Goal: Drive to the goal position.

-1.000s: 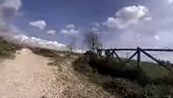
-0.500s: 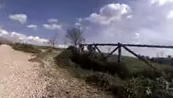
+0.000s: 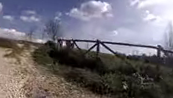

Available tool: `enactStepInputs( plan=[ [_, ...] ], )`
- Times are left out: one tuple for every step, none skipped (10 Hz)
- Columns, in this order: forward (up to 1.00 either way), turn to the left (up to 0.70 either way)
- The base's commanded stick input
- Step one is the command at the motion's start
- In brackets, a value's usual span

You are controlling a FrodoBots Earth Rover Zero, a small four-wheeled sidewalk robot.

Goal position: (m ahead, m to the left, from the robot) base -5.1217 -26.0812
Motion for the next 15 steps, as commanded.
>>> enactStepInputs(
  plan=[
    [0.00, -0.70],
    [0.00, -0.70],
    [0.00, -0.70],
    [0.00, -0.70],
    [0.00, -0.70],
    [0.00, -0.70],
    [0.00, -0.70],
    [0.00, -0.70],
    [0.00, -0.70],
    [0.00, -0.70],
    [0.00, -0.70],
    [0.00, -0.70],
    [0.00, -0.70],
    [0.00, -0.70],
    [0.00, -0.70]
  ],
)
